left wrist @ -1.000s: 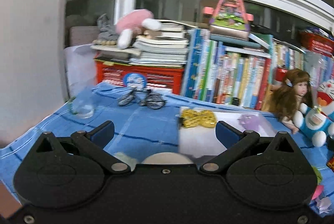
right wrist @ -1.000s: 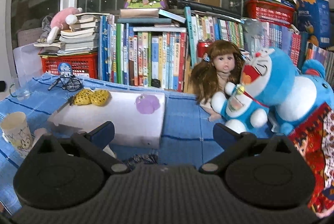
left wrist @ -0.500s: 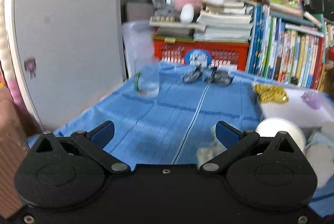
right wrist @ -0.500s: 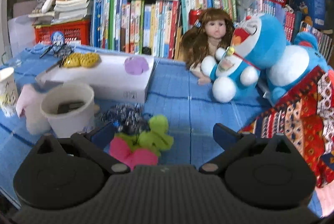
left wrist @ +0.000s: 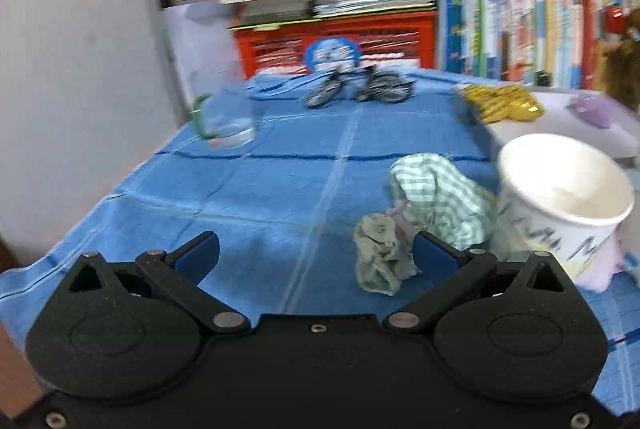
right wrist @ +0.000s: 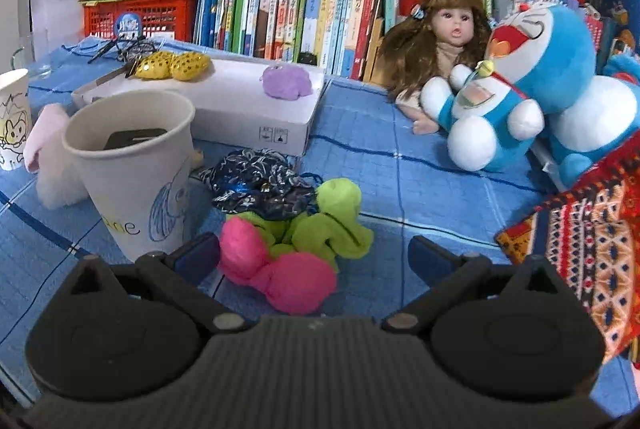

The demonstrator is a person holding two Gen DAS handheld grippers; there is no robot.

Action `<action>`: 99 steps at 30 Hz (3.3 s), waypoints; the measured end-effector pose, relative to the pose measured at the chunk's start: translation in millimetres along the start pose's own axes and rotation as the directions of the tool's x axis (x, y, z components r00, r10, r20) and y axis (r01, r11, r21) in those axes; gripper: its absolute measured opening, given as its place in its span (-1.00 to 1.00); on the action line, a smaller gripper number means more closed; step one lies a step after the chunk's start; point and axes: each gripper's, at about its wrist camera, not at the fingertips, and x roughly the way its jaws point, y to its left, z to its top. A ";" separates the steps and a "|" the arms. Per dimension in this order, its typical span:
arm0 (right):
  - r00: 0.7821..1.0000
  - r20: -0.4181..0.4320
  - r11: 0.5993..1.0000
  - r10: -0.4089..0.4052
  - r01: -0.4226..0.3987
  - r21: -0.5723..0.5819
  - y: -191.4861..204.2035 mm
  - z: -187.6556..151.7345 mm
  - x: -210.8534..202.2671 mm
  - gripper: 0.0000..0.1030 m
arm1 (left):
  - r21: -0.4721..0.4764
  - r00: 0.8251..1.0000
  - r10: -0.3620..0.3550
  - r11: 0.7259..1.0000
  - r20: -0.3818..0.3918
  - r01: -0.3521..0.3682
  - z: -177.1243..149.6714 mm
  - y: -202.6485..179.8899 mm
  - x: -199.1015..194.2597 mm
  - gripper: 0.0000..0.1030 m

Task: Organize soft objects
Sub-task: 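Grasp the pink-and-green plush with the right tool while the left tool grasps the green checkered cloth, then carry the checkered cloth in the left tool while the right tool carries the pink-and-green plush to the box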

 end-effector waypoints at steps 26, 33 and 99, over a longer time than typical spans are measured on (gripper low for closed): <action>0.999 -0.006 0.999 0.041 -0.041 -0.031 6.2 3.3 28.6 0.82 | 0.177 0.961 -0.275 0.946 -0.014 0.273 -1.2 -18.9 28.3 0.17; 0.999 -0.003 0.998 0.048 -0.048 -0.031 5.1 3.5 27.9 0.74 | 0.187 0.965 -0.262 0.947 -0.023 0.262 -14.2 -18.2 22.2 -0.17; 0.978 0.174 0.987 0.113 -0.130 0.089 -34.9 84.1 -15.9 -0.31 | 0.064 0.959 -0.190 0.982 0.210 0.180 95.0 -16.7 -45.9 -0.33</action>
